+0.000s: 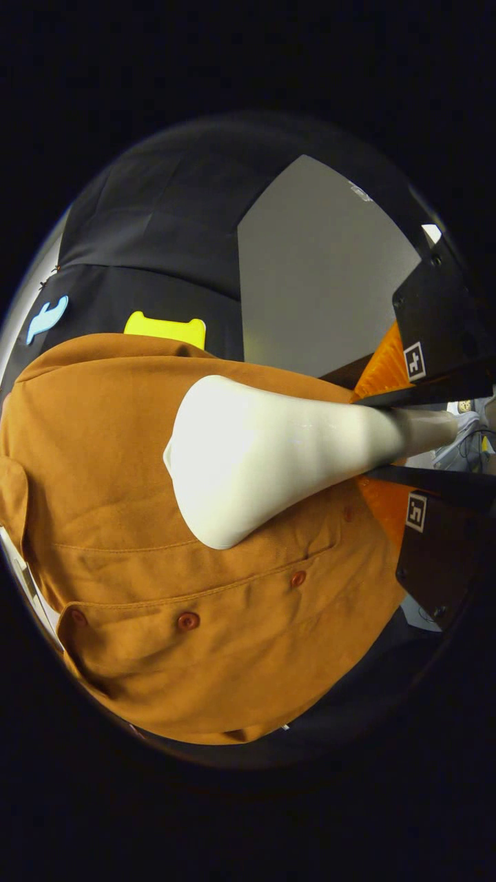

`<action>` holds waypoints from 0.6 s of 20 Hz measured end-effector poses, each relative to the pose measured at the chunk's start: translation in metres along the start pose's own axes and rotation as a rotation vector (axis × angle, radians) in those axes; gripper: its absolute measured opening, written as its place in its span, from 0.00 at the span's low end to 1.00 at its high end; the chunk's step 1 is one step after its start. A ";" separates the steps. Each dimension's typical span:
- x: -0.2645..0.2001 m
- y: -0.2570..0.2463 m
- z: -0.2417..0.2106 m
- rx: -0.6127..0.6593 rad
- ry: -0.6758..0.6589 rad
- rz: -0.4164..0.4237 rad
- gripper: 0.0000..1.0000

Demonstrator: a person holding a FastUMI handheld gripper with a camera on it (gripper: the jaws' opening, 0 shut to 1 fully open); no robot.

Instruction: Iron the clothes twice with a garment steamer, once on the left side and once on the right side.

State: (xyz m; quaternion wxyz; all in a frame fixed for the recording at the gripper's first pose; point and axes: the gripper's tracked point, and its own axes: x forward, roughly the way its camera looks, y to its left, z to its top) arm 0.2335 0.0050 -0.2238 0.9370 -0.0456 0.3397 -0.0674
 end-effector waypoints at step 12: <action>0.010 -0.001 -0.080 -0.019 0.215 -0.002 0.44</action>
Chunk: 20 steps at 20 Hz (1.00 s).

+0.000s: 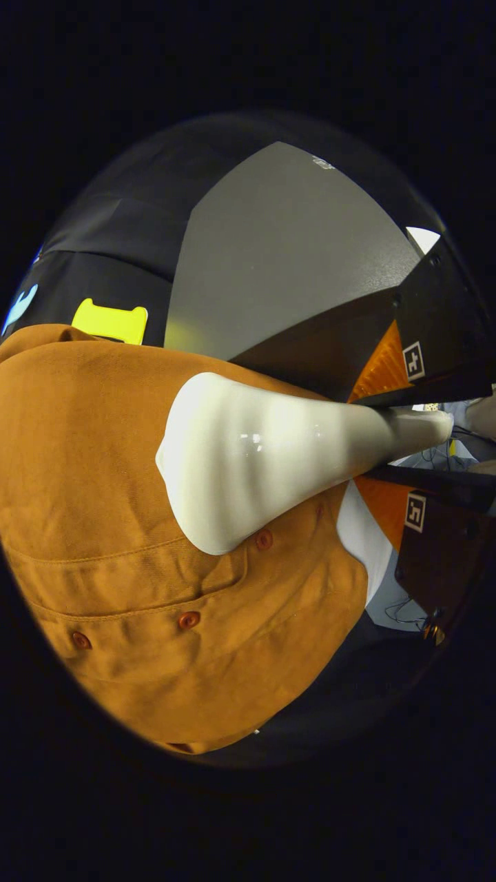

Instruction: Iron the clothes twice with a garment steamer, once on the left side and once on the right side.

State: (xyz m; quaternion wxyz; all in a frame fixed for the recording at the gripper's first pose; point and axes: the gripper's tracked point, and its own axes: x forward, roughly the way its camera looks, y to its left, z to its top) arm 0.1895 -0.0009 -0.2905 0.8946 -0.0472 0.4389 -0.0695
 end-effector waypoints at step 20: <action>-0.205 0.094 0.136 -0.007 -0.642 0.097 0.44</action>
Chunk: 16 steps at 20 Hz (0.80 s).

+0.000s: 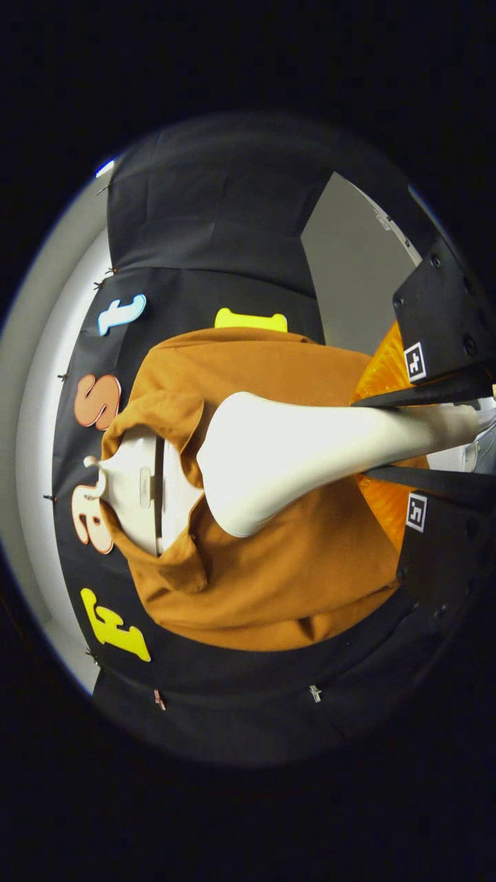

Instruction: Iron the clothes twice with a garment steamer, once on the left side and once on the right side.

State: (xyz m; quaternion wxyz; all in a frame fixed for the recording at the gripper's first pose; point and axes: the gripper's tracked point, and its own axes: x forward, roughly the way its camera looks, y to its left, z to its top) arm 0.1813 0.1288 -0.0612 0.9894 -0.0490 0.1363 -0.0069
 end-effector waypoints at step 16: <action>0.044 0.078 -0.037 -0.012 0.130 0.089 0.44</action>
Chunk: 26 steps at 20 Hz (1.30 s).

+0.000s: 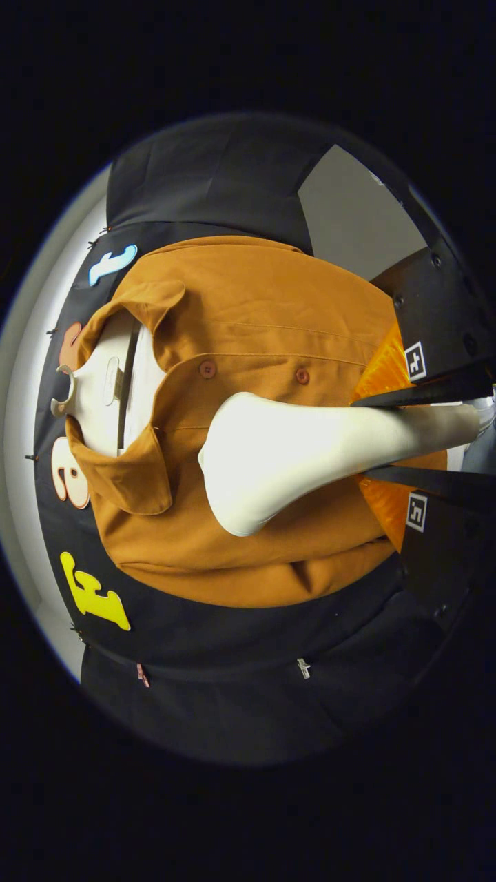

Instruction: Iron the clothes twice with a garment steamer, once on the left side and once on the right side.

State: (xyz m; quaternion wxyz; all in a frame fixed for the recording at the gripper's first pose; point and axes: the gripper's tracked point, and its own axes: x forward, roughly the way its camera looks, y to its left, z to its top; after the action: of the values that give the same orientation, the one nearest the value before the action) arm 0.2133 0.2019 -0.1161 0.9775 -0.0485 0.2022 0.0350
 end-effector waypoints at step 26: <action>0.037 -0.001 -0.154 0.034 0.413 -0.014 0.44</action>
State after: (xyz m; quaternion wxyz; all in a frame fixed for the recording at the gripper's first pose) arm 0.1865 0.1856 -0.2713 0.9161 -0.0394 0.3988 0.0138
